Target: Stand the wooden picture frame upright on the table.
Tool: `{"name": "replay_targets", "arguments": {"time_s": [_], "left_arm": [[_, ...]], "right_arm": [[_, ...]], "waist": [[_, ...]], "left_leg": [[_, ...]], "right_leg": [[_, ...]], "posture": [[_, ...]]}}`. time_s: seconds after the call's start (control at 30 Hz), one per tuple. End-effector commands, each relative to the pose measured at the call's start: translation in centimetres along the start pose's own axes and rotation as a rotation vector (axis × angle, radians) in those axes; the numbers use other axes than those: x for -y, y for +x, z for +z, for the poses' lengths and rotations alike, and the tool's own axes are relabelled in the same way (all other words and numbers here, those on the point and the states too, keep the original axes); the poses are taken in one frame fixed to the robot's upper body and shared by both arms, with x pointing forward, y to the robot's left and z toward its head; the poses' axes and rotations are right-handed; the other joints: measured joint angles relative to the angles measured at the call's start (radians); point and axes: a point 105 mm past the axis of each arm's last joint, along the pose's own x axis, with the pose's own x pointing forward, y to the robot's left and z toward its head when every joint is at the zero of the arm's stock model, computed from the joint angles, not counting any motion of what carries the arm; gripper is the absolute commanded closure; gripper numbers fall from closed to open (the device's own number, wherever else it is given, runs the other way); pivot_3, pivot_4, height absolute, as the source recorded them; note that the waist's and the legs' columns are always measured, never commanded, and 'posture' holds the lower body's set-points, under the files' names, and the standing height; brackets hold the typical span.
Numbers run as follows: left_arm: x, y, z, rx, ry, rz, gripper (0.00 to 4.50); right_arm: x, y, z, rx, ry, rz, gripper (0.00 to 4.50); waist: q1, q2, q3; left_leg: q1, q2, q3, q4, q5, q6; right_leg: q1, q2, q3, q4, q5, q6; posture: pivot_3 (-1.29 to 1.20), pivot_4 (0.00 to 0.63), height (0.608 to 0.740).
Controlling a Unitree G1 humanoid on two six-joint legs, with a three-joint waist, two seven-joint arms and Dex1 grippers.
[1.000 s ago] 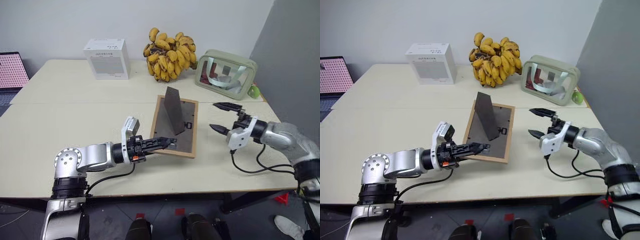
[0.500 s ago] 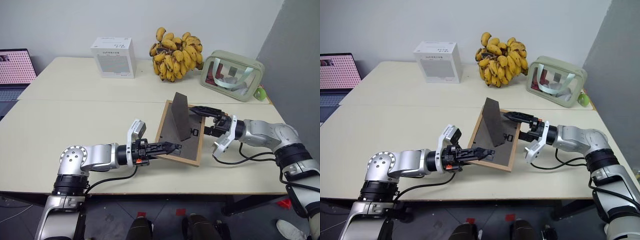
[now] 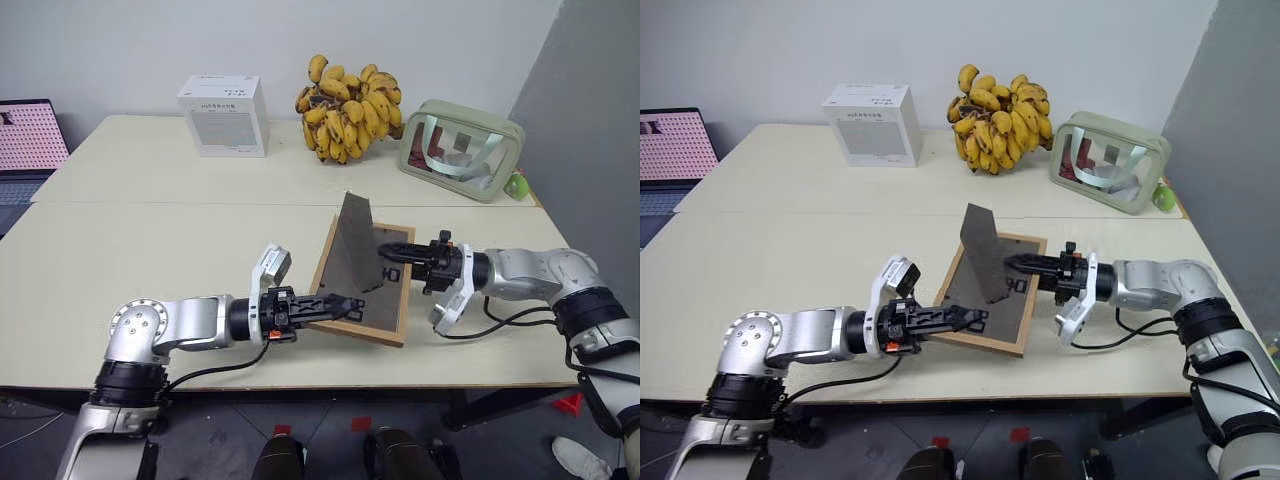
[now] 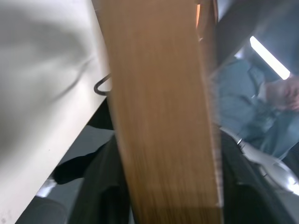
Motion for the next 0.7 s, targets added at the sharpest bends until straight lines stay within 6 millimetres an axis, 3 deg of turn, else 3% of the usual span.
{"name": "replay_targets", "arguments": {"time_s": [0.03,0.13,0.23,0.27,0.37,0.4,0.53,0.63,0.7], "left_arm": [[0.9,-2.2,3.9,0.183,0.066,0.039,1.32],[2.5,-3.1,4.7,0.224,0.152,0.037,0.74],[3.3,-5.5,4.2,0.257,0.235,0.129,0.18],[3.0,-6.4,3.7,0.255,0.293,0.233,0.0],[1.6,-8.5,2.9,0.237,0.475,0.536,0.0],[1.1,-9.2,2.9,0.244,0.523,0.621,0.0],[0.8,-10.5,3.9,0.274,0.794,0.844,0.0],[3.1,-8.8,4.8,0.355,0.958,0.757,0.0],[3.0,-7.8,4.4,0.351,1.008,0.733,0.0]], "right_arm": [[2.3,-0.2,-0.3,0.021,0.017,-0.094,3.19],[2.4,-0.2,-0.8,0.014,0.052,-0.1,3.19],[2.5,0.1,-2.6,-0.058,0.142,-0.141,3.19],[1.7,0.5,-3.7,-0.118,0.216,-0.127,3.19],[0.2,2.2,-5.5,-0.209,0.405,-0.084,3.19],[0.5,2.9,-6.3,-0.244,0.481,-0.116,3.19],[0.1,5.2,-7.9,-0.247,0.926,-0.122,3.19],[-0.5,6.8,-8.6,-0.206,1.365,-0.131,3.19],[-0.2,8.0,-9.1,-0.163,1.653,-0.2,3.19]], "waist": [[0.0,0.0,0.0],[-0.001,0.0,0.0],[-0.011,-0.001,0.0],[-0.019,-0.002,0.001],[-0.029,-0.006,0.002],[-0.027,-0.005,0.002],[-0.023,-0.002,0.005],[0.003,0.0,0.007],[0.006,0.002,0.008]], "left_leg": [[0.0,0.0,0.0,0.001,0.0,0.0],[0.0,0.0,0.0,0.002,0.0,0.0],[0.0,-0.001,0.001,0.001,0.0,0.0],[0.0,-0.001,0.001,0.001,0.0,0.0],[0.001,0.0,0.0,0.0,0.0,0.001],[0.002,0.002,0.0,-0.001,0.0,0.001],[0.003,0.005,-0.001,-0.001,0.0,0.0],[0.003,0.007,-0.002,0.0,0.0,0.0],[0.003,0.006,-0.001,0.0,0.001,0.0]], "right_leg": [[0.0,0.0,0.0,0.0,0.0,-0.001],[0.0,0.0,0.0,0.0,-0.001,-0.002],[0.0,0.0,0.002,0.0,-0.001,-0.001],[0.0,0.0,0.003,0.0,0.0,0.0],[0.002,-0.001,0.002,-0.001,0.001,0.0],[0.002,0.001,0.002,-0.001,0.0,0.0],[0.004,0.002,-0.002,0.0,0.001,0.0],[0.004,0.002,-0.005,0.0,0.0,-0.006],[0.003,0.002,-0.005,0.0,-0.001,-0.007]], "posture": [[0.0,0.15,0.74],[0.0,0.15,0.74],[0.0,0.15,0.74],[0.0,0.15,0.74],[0.0,0.15,0.74],[0.0,0.15,0.74],[0.0,0.15,0.74],[0.0,0.15,0.74],[0.0,0.15,0.74]]}}
